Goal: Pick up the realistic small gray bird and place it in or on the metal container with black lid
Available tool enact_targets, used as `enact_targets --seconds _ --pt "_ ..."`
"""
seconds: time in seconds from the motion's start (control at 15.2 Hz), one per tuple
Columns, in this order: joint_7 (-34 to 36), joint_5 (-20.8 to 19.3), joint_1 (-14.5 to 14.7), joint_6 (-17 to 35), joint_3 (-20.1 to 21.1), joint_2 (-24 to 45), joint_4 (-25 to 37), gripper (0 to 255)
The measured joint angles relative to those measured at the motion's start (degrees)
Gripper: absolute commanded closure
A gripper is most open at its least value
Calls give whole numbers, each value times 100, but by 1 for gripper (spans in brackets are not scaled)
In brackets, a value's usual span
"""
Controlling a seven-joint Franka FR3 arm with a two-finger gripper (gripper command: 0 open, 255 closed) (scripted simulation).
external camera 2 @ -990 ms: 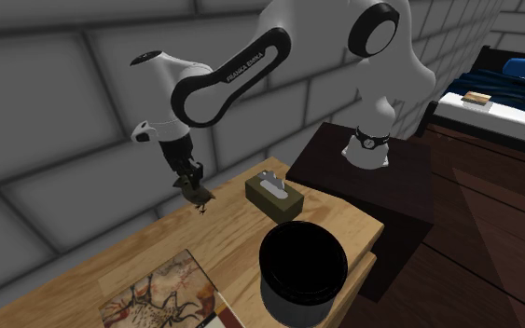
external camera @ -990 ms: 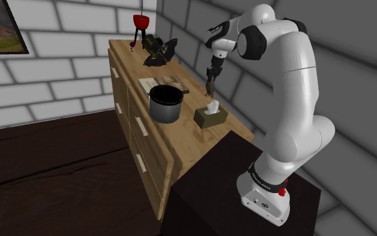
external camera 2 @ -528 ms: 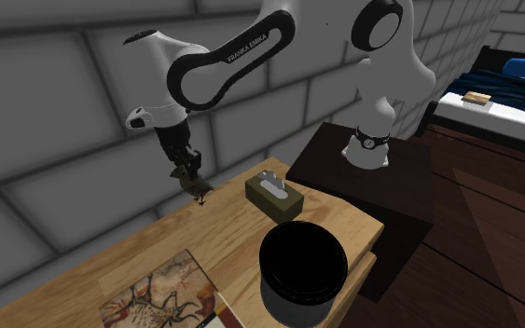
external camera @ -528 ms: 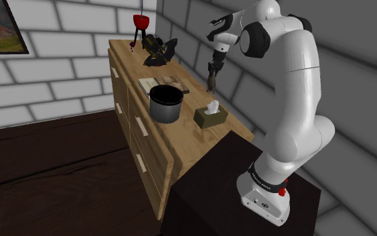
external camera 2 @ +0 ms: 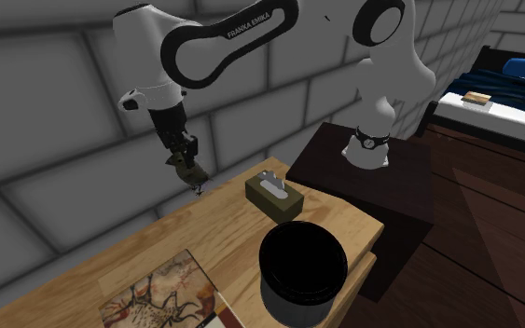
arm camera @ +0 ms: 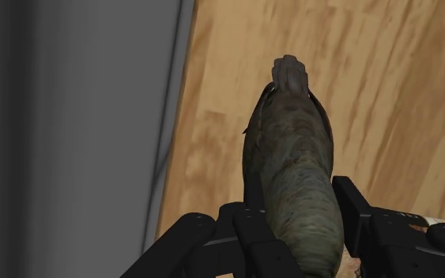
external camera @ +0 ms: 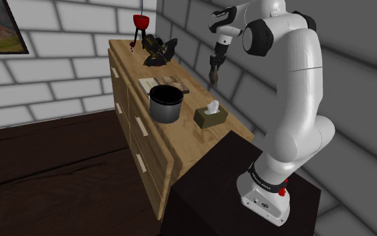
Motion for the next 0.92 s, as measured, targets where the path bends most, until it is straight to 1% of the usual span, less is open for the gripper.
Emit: enact_targets --seconds 0.53,0.92 --pt "73 -74 -20 -500 -43 -149 369 255" --pt "128 -101 -78 -946 -59 -177 802 255"
